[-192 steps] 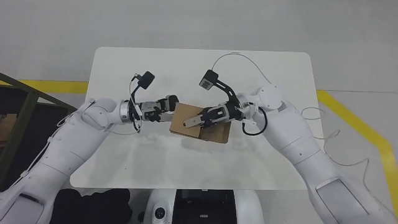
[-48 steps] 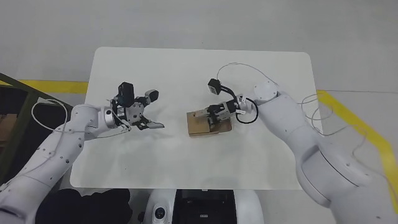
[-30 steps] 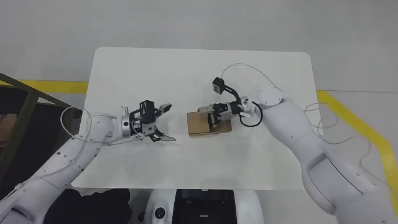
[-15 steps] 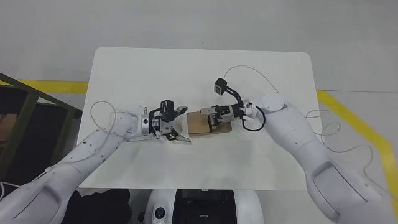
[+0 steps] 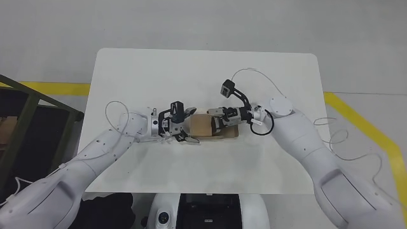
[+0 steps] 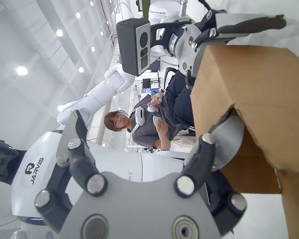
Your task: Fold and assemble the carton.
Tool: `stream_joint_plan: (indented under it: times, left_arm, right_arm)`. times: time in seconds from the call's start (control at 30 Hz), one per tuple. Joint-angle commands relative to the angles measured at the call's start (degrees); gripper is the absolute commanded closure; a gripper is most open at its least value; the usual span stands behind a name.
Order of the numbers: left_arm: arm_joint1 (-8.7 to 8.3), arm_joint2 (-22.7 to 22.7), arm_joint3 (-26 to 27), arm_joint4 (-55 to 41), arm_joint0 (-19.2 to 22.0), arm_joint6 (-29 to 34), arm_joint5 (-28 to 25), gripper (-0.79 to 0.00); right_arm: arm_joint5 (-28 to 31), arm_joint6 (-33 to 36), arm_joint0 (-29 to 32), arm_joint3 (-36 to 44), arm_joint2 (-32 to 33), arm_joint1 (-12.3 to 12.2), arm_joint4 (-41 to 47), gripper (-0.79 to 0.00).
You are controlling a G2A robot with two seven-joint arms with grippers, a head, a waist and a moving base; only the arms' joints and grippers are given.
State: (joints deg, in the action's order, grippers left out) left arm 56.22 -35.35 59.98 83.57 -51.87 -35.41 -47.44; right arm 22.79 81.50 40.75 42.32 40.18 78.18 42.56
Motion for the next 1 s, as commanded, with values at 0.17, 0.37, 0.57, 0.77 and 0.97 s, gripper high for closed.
stream_joint_plan:
  times: [0.17, 0.37, 0.57, 0.77, 0.97]
  left_arm:
    - [0.62, 0.0, -0.9, 1.0, 0.4, -1.8, -0.7, -0.785]
    - [1.07, -0.1, -1.2, 1.7, 0.6, -2.4, -1.4, -0.785]
    - [1.4, -0.2, -1.3, 2.4, 0.7, -2.3, -1.6, -0.785]
    - [1.67, -0.4, -1.6, 2.9, 0.6, -2.4, -1.8, -0.779]
    - [1.89, -0.8, -1.9, 3.0, 0.5, -2.6, -2.0, -0.782]
  right_arm:
    - [-0.6, 0.6, 0.5, -0.7, 0.5, 0.3, 1.4, -0.785]
    - [0.2, -0.3, -0.2, -4.5, -0.2, 1.6, 1.4, -0.785]
    - [1.0, -1.0, -0.8, -7.6, -0.9, 2.9, 1.5, -0.785]
    - [1.1, -1.1, -1.3, -10.2, -1.2, 4.0, 1.6, -0.785]
    - [2.8, -2.8, -1.6, -8.3, -1.5, 3.8, -2.1, -0.785]
